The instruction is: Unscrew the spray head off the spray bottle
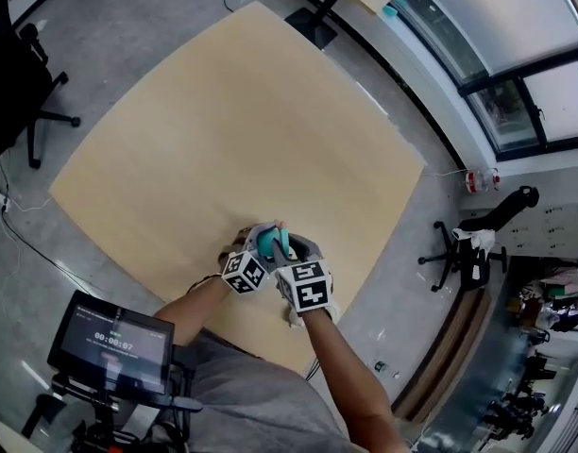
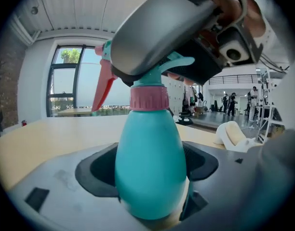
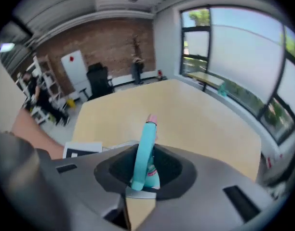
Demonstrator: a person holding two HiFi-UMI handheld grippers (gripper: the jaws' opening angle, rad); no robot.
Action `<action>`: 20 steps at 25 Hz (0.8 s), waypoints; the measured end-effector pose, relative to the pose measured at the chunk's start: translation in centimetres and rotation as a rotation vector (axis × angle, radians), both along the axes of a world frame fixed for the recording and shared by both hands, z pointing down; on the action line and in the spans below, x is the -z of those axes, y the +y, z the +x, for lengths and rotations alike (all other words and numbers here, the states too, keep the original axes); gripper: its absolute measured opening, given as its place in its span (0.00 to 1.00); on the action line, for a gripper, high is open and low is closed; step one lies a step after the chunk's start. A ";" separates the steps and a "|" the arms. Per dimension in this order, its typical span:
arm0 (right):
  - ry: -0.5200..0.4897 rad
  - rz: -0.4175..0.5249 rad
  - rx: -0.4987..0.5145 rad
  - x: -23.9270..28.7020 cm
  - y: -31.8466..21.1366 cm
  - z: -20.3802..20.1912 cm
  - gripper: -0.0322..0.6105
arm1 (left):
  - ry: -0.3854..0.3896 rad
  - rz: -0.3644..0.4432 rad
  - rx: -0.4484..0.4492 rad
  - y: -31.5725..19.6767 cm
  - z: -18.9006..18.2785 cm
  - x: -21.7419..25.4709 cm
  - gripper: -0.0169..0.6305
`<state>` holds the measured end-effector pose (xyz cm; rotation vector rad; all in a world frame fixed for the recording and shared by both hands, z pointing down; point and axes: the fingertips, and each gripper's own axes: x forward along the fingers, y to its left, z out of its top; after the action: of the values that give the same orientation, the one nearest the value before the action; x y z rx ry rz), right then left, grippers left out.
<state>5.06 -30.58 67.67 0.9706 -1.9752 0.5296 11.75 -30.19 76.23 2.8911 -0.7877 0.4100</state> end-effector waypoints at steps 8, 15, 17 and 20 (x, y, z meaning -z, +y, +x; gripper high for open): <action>0.524 0.004 1.612 -1.6 5.8 -0.1 0.21 | -0.051 0.034 -0.272 2.1 0.7 -0.6 0.61; 0.483 0.033 1.091 0.7 1.1 1.9 0.41 | -0.039 -0.016 -0.136 0.5 0.9 -0.6 0.61; 0.230 0.001 0.603 3.8 -0.6 3.9 0.43 | -0.041 -0.016 -0.074 0.1 1.0 -0.5 0.61; -0.352 -0.002 -0.080 8.7 -1.8 4.0 0.43 | -0.046 -0.018 0.021 -0.3 0.6 -0.3 0.61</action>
<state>9.10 -32.39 58.93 1.0110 -2.2498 0.7914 12.36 -30.53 76.57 2.8633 -0.8164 0.4809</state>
